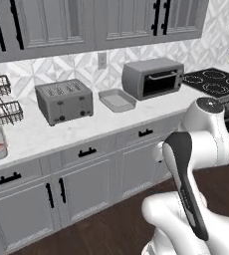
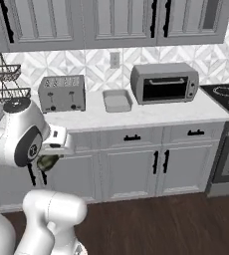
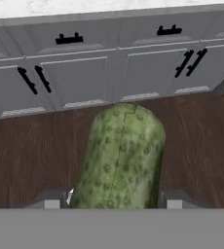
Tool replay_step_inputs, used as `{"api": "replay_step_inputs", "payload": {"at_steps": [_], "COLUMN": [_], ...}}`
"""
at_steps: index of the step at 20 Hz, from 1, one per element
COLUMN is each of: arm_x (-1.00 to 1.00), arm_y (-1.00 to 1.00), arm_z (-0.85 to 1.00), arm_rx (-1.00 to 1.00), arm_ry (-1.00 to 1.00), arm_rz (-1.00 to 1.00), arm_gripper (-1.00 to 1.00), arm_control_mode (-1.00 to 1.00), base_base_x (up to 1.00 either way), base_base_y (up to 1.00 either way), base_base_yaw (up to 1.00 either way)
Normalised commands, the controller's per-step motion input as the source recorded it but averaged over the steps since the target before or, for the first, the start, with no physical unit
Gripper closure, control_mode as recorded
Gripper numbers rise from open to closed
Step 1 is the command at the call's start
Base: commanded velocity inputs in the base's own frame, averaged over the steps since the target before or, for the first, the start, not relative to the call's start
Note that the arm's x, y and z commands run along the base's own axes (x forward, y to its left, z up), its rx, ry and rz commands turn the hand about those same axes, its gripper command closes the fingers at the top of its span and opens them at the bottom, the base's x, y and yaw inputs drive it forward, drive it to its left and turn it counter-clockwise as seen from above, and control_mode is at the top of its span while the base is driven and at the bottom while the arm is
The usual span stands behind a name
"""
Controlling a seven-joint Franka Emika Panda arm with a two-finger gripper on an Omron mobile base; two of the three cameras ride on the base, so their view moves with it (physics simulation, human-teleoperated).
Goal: Place one cucumber and one steak in each tupperware on the nearby counter, to pack two identical lunches.
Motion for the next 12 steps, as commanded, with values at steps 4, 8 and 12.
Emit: {"api": "replay_step_inputs", "payload": {"at_steps": [4, 8, 12], "arm_x": [0.0, 0.0, 0.0], "arm_y": [0.0, 0.0, 0.0], "arm_z": [0.0, 0.0, 0.0], "arm_rx": [0.0, 0.0, 0.0], "arm_ry": [0.0, 0.0, 0.0], "arm_rz": [0.0, 0.0, 0.0], "arm_gripper": [1.0, 1.0, 1.0], "arm_control_mode": [1.0, 1.0, 1.0], "base_base_x": [1.0, 0.94, 1.0], "base_base_y": [-0.42, -0.23, -0.38], "base_base_yaw": [0.05, 0.35, 0.52]}}
